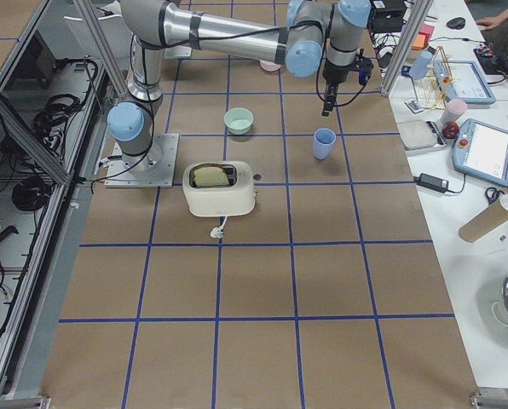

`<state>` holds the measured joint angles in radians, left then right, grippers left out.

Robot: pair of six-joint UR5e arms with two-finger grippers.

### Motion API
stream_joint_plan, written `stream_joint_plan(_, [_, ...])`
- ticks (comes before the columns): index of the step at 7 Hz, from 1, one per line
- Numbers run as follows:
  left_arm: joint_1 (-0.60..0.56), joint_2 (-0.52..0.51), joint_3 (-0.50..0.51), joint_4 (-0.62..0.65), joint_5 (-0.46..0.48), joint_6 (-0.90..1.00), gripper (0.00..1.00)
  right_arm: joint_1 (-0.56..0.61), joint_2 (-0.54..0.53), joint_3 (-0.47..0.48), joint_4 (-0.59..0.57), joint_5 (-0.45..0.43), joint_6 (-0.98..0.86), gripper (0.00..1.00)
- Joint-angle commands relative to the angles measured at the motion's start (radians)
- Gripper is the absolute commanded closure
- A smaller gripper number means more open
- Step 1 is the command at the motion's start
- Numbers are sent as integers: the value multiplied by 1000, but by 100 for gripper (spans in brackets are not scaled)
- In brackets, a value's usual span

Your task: Stack blue cups with both arms

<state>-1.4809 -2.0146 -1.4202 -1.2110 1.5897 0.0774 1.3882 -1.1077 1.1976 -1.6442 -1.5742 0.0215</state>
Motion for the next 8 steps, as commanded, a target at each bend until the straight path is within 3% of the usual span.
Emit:
stream_joint_plan(1, [36,-125,4,74,114,2,0,-4,142,-40,-48,-7,-9,0])
stream_joint_plan(2, [36,-141,-12,138,115,1,15,-14,156,-30,-36,-12,-15,0])
stream_joint_plan(3, [36,-150,-23,145,115,1,64,-26,157,0,-31,-21,-15,0])
stream_joint_plan(4, [36,-153,-26,145,113,-1,100,-31,157,34,-31,-23,-14,2])
stream_joint_plan(6, [28,-145,-20,146,108,-16,100,-34,161,78,-40,-15,-3,8])
stream_joint_plan(7, [-10,-112,-8,124,99,-31,100,-34,178,80,-42,-15,-8,23])
stream_joint_plan(8, [-68,-61,1,46,43,-136,100,-34,189,80,-42,-9,0,55])
